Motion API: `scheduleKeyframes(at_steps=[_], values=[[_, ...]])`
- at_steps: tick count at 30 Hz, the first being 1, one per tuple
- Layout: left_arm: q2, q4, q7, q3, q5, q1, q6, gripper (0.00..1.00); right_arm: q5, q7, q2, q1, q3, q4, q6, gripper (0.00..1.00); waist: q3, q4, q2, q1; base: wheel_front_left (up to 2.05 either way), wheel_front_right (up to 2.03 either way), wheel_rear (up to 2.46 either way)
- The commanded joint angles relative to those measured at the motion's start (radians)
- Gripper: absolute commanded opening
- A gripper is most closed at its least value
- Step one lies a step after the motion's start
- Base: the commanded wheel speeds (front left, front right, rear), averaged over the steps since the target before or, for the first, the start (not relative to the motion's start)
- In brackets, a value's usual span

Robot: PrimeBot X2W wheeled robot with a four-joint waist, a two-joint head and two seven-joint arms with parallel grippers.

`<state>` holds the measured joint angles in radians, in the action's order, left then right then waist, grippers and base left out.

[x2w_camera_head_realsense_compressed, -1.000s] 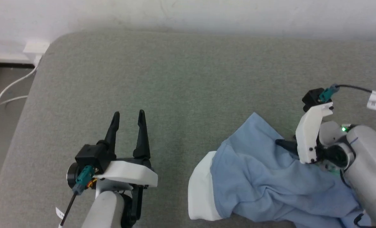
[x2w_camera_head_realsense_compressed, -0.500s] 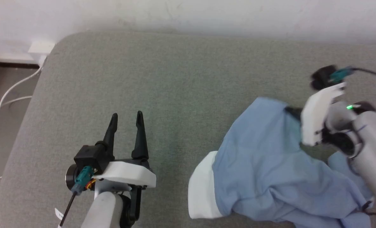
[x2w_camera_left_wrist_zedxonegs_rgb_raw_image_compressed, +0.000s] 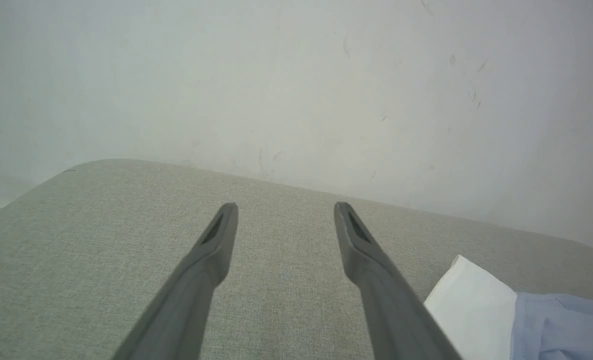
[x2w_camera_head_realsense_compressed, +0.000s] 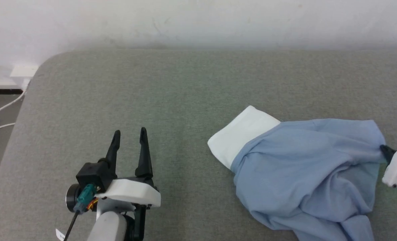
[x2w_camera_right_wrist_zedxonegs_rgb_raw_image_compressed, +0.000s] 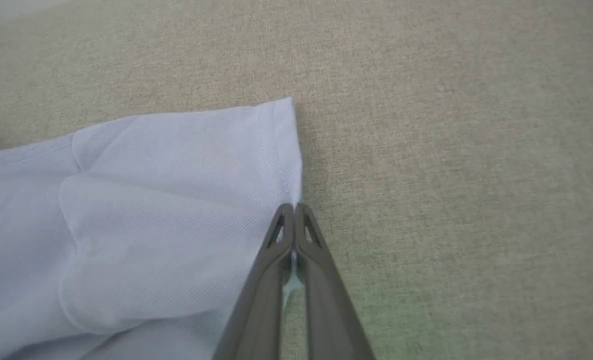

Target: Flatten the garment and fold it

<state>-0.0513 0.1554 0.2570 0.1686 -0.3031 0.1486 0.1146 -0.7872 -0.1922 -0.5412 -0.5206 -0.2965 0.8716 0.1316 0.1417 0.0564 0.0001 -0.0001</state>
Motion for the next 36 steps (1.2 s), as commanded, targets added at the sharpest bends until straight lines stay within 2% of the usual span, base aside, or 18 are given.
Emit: scheduleKeyframes(at_steps=[1,7,11,15,16,19,26,31,36], values=[[0.001,0.006,0.005,-0.006,0.011,-0.013,-0.007,1.00,0.007,0.056,0.024,0.022,0.012,-0.002,-0.001,1.00,-0.001,-0.025,-0.0001,0.0001,0.00,0.00,0.00],[0.001,0.029,0.005,-0.002,0.006,-0.036,-0.014,1.00,0.066,0.375,0.086,0.106,0.082,-0.051,-0.001,1.00,-0.027,-0.052,-0.0001,0.0001,0.00,0.00,0.00],[0.001,0.051,-0.030,0.040,-0.015,-0.033,-0.032,1.00,0.146,0.445,0.133,0.192,0.137,-0.152,-0.001,1.00,-0.048,-0.065,-0.0001,0.0001,0.00,0.00,0.00],[0.001,0.073,-0.109,0.119,-0.059,-0.015,-0.059,1.00,0.283,0.453,0.185,0.298,0.210,-0.323,-0.001,1.00,-0.064,-0.091,-0.0001,0.0001,0.00,0.00,0.00],[0.001,0.073,-0.109,0.119,-0.059,-0.015,-0.059,1.00,0.283,0.453,0.185,0.298,0.210,-0.323,-0.001,1.00,-0.064,-0.091,-0.0001,0.0001,0.00,0.00,0.00],[0.001,0.101,-0.172,0.172,-0.102,0.008,-0.075,1.00,0.390,0.452,0.244,0.381,0.252,-0.476,-0.001,1.00,-0.074,-0.117,-0.0001,0.0001,0.00,0.00,0.00],[0.001,0.233,-0.319,0.251,-0.165,0.105,-0.094,1.00,0.523,0.340,0.366,0.558,0.332,-0.820,-0.001,1.00,-0.076,-0.163,-0.0001,0.0001,0.00,0.00,0.00],[0.001,0.374,-0.405,0.274,-0.181,0.207,-0.107,1.00,0.548,0.263,0.417,0.625,0.351,-0.961,-0.001,1.00,-0.058,-0.195,-0.0001,0.0001,0.00,0.00,0.00],[0.001,0.521,-0.472,0.298,-0.177,0.320,-0.131,1.00,0.592,0.233,0.419,0.635,0.339,-1.024,-0.001,1.00,-0.030,-0.227,-0.0001,0.0001,0.00,0.00,0.00]])
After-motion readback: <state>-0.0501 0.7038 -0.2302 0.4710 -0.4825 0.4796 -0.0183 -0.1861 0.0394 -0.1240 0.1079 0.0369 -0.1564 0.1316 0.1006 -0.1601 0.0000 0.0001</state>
